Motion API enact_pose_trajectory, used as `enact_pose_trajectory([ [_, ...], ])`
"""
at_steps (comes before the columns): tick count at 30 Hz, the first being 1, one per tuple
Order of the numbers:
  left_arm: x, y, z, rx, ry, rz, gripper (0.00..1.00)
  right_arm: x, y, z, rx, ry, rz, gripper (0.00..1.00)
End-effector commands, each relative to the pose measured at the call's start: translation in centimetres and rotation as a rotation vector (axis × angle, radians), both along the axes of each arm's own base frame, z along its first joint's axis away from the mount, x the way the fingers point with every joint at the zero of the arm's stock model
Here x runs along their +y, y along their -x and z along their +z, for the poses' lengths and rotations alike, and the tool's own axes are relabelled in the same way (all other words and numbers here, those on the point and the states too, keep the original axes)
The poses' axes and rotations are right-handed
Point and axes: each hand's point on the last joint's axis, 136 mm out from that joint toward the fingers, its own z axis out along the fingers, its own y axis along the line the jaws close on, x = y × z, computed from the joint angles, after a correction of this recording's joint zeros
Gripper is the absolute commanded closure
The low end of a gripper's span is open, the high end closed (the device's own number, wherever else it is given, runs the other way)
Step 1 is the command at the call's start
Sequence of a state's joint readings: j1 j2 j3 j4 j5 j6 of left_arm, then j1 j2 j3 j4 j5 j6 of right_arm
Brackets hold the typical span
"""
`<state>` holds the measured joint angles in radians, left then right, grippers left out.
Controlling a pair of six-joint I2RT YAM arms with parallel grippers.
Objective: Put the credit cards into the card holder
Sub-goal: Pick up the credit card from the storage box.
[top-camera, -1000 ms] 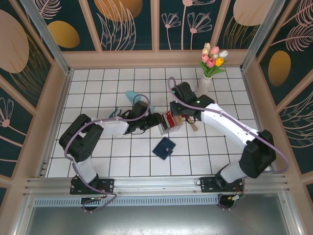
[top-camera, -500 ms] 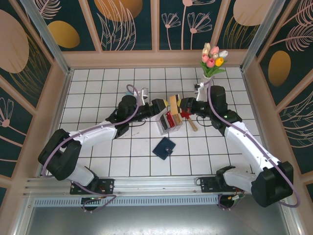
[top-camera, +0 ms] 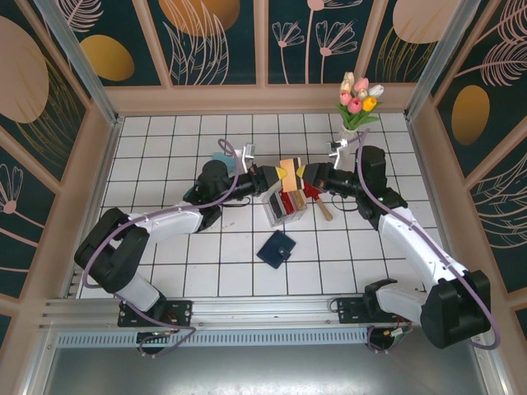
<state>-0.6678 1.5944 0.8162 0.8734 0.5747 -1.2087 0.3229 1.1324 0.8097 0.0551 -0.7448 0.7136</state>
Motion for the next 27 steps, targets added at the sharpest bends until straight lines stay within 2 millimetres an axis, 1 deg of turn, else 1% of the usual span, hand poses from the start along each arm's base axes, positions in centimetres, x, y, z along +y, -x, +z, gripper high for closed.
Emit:
enact_pose_trajectory([
  [1,-0.1,0.1,0.4,-0.031,0.002,-0.013,0.95,0.4,0.9,0.6,-0.028,-0.031,0.085,0.84],
  [6,-0.5,0.2,-0.2,-0.037,-0.043,-0.044,0.96,0.6,2.3,0.8,-0.039,-0.031,0.187,0.83],
  [9,-0.8,0.2,-0.7,-0.035,-0.075,-0.07,0.95,0.6,2.8,0.9,-0.043,-0.034,0.221,0.86],
  [11,-1.0,0.2,-0.9,-0.029,-0.085,-0.08,0.91,0.7,3.1,1.0,-0.042,-0.037,0.243,0.89],
  [12,-1.1,0.2,-1.1,-0.024,-0.092,-0.082,0.89,0.6,3.0,0.7,-0.035,-0.028,0.238,0.94],
  [13,-1.0,0.1,-1.3,-0.02,-0.099,-0.081,0.89,0.6,3.0,0.6,-0.032,-0.017,0.231,0.96],
  [14,-1.1,0.1,-1.5,-0.017,-0.106,-0.082,0.87,0.3,2.8,0.1,-0.024,0.0,0.209,0.97],
  [15,-1.0,0.0,-1.9,-0.009,-0.124,-0.076,0.8,0.0,2.5,-0.3,-0.012,0.022,0.176,0.98],
  [16,-0.8,-0.2,-2.6,0.006,-0.158,-0.06,0.66,-0.3,2.3,-0.6,-0.004,0.039,0.146,1.0],
  [17,-0.4,-0.5,-3.8,0.02,-0.221,-0.03,0.52,-0.8,1.9,-1.1,0.012,0.059,0.102,1.0],
  [18,0.1,-0.9,-5.0,0.03,-0.293,0.009,0.48,-1.4,1.5,-1.7,0.037,0.089,0.04,1.0],
  [19,0.8,-1.0,-6.2,0.043,-0.361,0.036,0.47,-1.9,1.4,-2.3,0.063,0.108,-0.001,1.0],
  [21,2.3,-0.9,-8.3,0.064,-0.487,0.09,0.38,-3.6,0.9,-4.1,0.14,0.168,-0.13,1.0],
  [22,3.0,-0.8,-9.1,0.071,-0.538,0.112,0.37,-4.6,0.8,-5.0,0.177,0.2,-0.196,1.0],
  [24,4.1,0.1,-10.8,0.066,-0.652,0.147,0.37,-7.0,0.9,-6.9,0.254,0.289,-0.364,1.0],
  [25,4.2,0.7,-11.4,0.063,-0.7,0.15,0.36,-7.9,1.2,-7.5,0.278,0.32,-0.424,1.0],
  [27,4.4,2.4,-12.9,0.048,-0.812,0.141,0.34,-8.9,2.1,-8.8,0.323,0.364,-0.511,1.0],
])
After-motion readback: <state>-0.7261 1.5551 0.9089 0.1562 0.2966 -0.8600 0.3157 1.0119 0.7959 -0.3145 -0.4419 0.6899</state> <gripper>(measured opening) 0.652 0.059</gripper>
